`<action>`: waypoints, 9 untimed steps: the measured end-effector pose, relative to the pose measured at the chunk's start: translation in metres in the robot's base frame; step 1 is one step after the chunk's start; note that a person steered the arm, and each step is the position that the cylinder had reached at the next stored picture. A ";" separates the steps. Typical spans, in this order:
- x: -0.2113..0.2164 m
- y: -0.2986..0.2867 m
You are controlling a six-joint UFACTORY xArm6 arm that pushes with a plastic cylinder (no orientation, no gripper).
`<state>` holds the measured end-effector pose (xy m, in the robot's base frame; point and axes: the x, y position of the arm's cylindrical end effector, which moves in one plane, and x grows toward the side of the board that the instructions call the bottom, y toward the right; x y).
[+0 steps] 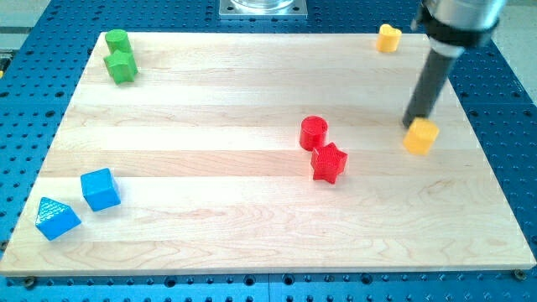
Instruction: Push the yellow heart vertically to the yellow hexagon
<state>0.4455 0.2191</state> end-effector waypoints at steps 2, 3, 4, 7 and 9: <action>0.093 0.005; 0.061 0.002; -0.025 0.082; -0.254 0.071; -0.210 -0.056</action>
<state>0.2355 0.1633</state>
